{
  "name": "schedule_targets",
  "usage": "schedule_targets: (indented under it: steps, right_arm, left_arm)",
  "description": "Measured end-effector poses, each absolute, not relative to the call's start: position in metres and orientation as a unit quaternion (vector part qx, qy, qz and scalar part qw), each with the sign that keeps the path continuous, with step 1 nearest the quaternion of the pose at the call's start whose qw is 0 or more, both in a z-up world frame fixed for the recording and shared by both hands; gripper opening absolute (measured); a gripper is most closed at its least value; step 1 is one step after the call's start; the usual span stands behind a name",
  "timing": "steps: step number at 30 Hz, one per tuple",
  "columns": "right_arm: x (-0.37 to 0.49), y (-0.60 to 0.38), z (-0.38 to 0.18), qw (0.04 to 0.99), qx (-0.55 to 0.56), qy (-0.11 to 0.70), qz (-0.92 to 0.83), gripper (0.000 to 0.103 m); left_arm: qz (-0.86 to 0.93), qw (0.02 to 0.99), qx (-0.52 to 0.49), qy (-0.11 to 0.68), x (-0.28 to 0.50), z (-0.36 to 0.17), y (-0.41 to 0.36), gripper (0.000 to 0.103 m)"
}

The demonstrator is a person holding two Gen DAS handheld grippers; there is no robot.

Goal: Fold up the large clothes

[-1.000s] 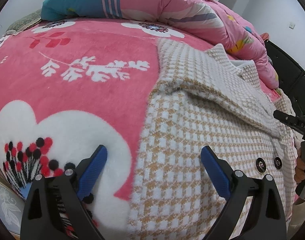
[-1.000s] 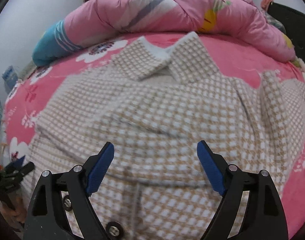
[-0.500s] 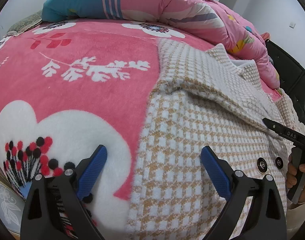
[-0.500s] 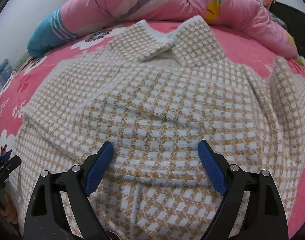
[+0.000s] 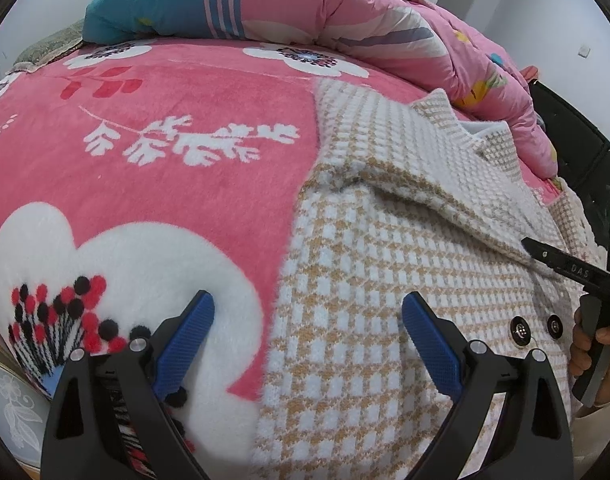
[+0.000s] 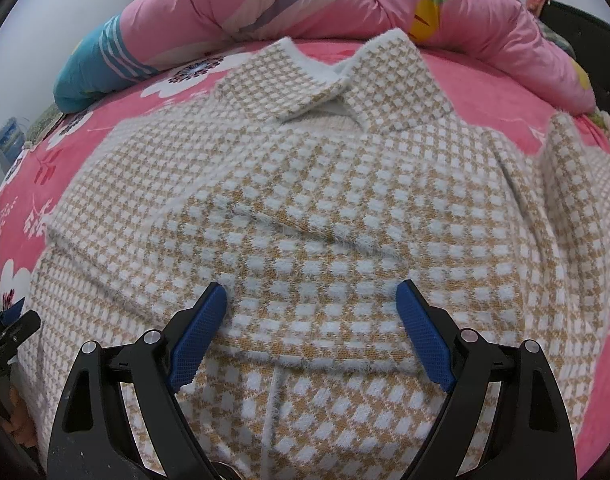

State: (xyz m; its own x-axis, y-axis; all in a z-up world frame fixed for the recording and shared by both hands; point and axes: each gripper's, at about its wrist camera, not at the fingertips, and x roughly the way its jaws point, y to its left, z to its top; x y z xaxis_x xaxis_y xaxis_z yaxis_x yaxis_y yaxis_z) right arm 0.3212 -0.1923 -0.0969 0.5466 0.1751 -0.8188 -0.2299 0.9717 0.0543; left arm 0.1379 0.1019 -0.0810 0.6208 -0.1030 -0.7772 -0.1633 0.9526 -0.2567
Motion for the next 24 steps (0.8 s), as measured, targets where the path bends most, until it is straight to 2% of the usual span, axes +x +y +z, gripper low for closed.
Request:
schedule_targets:
  steps: [9, 16, 19, 24]
  right_arm:
    - [0.322, -0.195, -0.091, 0.876, -0.026, 0.465, 0.124, 0.083]
    - [0.318, -0.212, -0.073, 0.892, -0.024, 0.436, 0.116, 0.083]
    - [0.327, -0.221, -0.1, 0.875, -0.025, 0.471, 0.108, 0.083]
    - [0.316, -0.232, -0.088, 0.881, -0.014, 0.457, 0.121, 0.083]
  left_arm:
    - [0.041, 0.906, -0.138, 0.399, 0.143, -0.04, 0.125, 0.093]
    - [0.069, 0.92, -0.122, 0.366, 0.174, -0.008, 0.149, 0.093]
    - [0.063, 0.923, -0.119, 0.36, 0.194, -0.005, 0.144, 0.093]
    - [-0.006, 0.925, -0.116, 0.361, 0.232, -0.005, 0.105, 0.093]
